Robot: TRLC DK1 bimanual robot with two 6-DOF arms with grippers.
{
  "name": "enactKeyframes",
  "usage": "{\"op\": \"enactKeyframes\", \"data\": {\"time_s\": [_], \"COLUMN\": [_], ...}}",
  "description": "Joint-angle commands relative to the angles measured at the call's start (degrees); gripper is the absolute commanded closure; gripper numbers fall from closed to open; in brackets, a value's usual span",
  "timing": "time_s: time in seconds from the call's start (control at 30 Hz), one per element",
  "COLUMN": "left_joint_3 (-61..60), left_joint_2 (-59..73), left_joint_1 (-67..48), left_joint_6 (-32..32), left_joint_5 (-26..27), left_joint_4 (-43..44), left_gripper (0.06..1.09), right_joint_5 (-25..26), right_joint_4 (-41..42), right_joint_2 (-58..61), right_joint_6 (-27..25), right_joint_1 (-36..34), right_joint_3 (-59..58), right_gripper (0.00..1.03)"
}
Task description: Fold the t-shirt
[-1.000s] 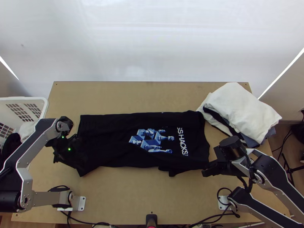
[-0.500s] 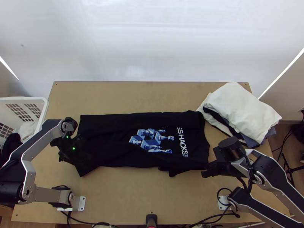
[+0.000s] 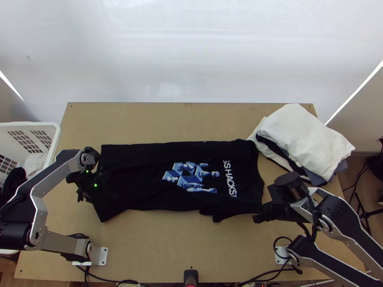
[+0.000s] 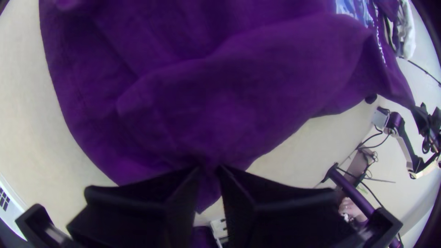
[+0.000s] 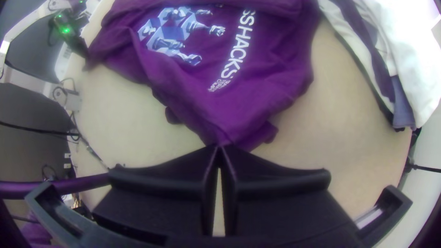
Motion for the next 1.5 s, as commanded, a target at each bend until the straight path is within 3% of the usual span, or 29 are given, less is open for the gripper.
{"op": "enactKeyframes", "data": {"time_s": [0.0, 0.17, 0.57, 0.93, 1.33, 1.47], "left_joint_3": [-0.1, 0.1, 9.8, 9.7, 0.8, -2.7], "left_joint_2": [-0.5, -1.1, -11.4, -13.4, -29.4, -35.7], "left_joint_1": [0.4, 0.7, 6.4, 17.4, 12.8, 8.5], "left_joint_6": [-0.3, -0.1, 2.2, 9.7, 12.4, 11.3], "left_joint_5": [1.9, 1.9, 3.1, 3.0, 4.3, 4.8], "left_joint_4": [1.3, 1.0, -10.1, -11.3, -10.3, -10.3], "left_gripper": [1.05, 1.05, 1.05, 1.05, 1.05, 1.05], "right_joint_5": [0.1, 0.1, -0.1, 0.0, -0.3, -0.3], "right_joint_4": [0.2, 0.2, -0.2, -1.8, -9.7, -11.0], "right_joint_2": [0.1, 0.2, 4.1, 5.7, -2.1, -3.9], "right_joint_6": [-0.2, -0.3, 1.3, 0.9, 5.2, 10.0], "right_joint_1": [-0.1, -0.1, -2.7, -19.3, -16.3, -12.0], "right_joint_3": [0.3, 0.9, 6.2, 8.9, 6.6, 7.2], "right_gripper": [0.99, 0.99, 0.99, 0.99, 0.99, 0.99]}}
